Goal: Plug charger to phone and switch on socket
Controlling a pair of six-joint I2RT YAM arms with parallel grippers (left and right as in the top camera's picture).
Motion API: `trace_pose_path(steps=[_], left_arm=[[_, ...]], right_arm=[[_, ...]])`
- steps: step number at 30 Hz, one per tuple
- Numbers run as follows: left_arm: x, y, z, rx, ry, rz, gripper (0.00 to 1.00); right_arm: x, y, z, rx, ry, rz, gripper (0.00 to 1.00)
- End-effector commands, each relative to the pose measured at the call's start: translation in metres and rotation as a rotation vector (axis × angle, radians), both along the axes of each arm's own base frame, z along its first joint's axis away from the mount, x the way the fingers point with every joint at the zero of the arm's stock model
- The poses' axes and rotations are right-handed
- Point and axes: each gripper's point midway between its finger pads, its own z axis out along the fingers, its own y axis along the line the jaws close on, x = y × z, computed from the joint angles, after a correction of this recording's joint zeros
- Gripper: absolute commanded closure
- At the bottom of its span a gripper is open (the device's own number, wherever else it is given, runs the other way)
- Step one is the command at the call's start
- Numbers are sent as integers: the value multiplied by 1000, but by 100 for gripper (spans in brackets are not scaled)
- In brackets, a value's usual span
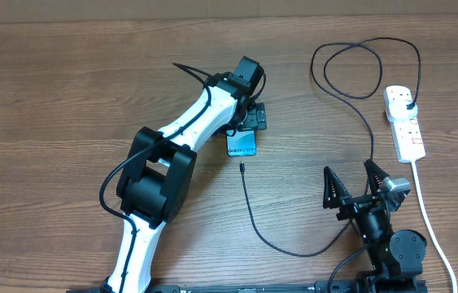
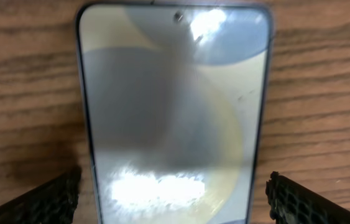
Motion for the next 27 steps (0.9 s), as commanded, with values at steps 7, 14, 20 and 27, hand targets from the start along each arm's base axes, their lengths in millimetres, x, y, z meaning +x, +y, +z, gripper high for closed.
trace_pose_path(steps=[7,14,20,27], left_arm=[[-30,5,-36,63,111,-5,0],[-39,19,-37,140,137,0,8],[-57,30,-37,185,210,-6,5],[-65,36,-37,212,243,-60,0]], right_arm=[[0,1,-2,-6,-6,5,0],[0,1,-2,-6,-6,5,0],[0,1,-2,-6,-6,5,0],[0,1,-2,-6,-6,5,0]])
